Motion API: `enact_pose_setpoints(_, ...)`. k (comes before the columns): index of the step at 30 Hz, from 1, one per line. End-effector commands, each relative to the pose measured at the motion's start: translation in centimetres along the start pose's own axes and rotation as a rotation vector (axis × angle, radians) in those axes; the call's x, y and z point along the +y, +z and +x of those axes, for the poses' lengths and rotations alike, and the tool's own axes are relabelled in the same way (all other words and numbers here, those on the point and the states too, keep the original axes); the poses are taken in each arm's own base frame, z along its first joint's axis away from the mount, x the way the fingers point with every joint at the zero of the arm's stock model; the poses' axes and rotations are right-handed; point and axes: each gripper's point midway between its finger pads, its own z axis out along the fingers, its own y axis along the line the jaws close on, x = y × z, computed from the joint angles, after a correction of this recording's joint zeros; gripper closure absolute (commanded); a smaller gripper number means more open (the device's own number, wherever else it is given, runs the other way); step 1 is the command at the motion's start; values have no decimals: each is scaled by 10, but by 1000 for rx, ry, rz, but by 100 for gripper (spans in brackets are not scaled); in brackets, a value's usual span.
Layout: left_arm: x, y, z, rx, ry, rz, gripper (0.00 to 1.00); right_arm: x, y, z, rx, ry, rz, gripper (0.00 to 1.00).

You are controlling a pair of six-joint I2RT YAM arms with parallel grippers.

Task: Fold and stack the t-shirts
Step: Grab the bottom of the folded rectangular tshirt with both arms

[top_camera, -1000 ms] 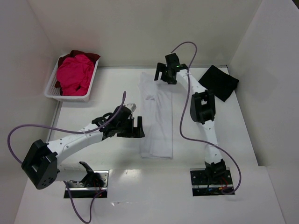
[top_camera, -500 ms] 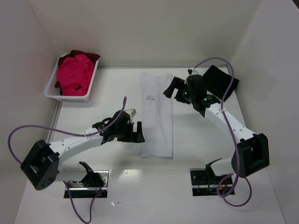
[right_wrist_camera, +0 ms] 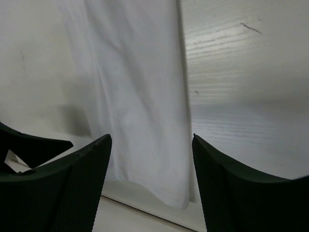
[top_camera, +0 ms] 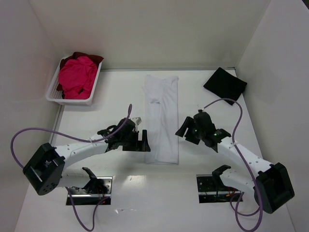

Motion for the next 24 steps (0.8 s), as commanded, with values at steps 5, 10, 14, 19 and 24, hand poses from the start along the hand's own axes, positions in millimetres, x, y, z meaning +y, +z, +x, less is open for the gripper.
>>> enact_pose_setpoints(5,-11,5,0,14,-14,51,3,-7,-2,46,82,88,-29,34)
enact_pose_setpoints(10,-9,9,2,34,-20,34,3,-4,-3,65,123,91,-28,34)
enact_pose_setpoints(14,-8,15,7,69,-26,32,4,-6,0,73,161,92,-30,34)
enact_pose_setpoints(19,-7,18,13,106,-33,37,5,-12,0,97,227,75,-9,37)
enact_pose_setpoints(24,-9,17,17,126,-36,46,5,-23,-2,103,249,57,36,37)
